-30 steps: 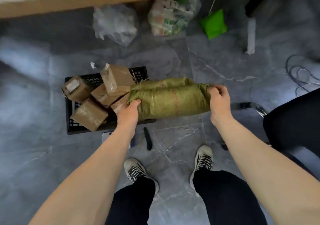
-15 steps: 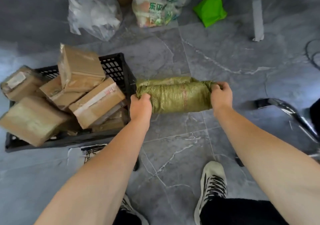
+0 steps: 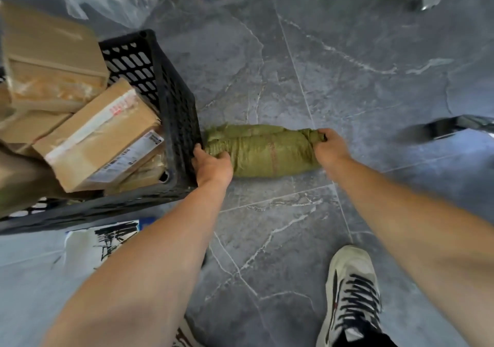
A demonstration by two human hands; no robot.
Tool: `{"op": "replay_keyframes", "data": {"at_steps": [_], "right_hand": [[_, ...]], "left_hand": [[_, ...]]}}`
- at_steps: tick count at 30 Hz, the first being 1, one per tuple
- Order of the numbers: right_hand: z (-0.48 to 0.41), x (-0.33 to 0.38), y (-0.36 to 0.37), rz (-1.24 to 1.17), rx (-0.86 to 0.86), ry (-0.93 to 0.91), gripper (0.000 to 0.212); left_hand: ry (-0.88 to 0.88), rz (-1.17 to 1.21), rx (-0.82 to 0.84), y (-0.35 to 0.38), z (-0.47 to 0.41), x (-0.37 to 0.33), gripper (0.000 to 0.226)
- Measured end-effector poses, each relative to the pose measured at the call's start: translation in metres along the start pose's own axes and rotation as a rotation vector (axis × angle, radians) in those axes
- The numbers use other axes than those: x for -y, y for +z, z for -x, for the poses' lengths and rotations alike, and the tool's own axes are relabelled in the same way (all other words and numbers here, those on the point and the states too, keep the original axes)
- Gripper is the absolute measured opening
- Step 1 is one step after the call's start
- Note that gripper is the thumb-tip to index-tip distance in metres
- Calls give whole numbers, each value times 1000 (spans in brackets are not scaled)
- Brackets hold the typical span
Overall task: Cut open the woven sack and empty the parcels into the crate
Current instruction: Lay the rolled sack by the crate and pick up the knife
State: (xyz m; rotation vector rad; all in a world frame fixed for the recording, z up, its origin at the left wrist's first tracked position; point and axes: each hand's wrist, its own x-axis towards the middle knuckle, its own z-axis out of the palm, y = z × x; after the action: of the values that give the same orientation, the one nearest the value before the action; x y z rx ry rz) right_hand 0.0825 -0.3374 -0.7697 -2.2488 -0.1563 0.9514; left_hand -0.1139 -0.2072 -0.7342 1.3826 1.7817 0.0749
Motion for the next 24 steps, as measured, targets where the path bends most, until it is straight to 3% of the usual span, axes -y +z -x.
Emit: {"op": "replay_keyframes", "data": {"at_steps": [2, 7, 10, 14, 18, 24], "right_hand": [[-2, -8, 2, 41, 3, -10, 41], [-12, -11, 8, 102, -53, -26, 45], [-13, -8, 13, 154, -83, -64, 49], [5, -1, 16, 325, -148, -266, 57], [23, -10, 27, 608, -40, -431, 53], [16, -26, 36, 803, 99, -304, 53]], "left_hand": [[64, -46, -6, 1, 4, 2, 71], [551, -496, -26, -1, 1, 18, 62], [656, -706, -45, 0, 0, 24, 53], [660, -679, 0, 10, 1, 28, 60], [503, -772, 136, 19, -7, 41, 59], [422, -835, 221, 27, -19, 36, 61]]}}
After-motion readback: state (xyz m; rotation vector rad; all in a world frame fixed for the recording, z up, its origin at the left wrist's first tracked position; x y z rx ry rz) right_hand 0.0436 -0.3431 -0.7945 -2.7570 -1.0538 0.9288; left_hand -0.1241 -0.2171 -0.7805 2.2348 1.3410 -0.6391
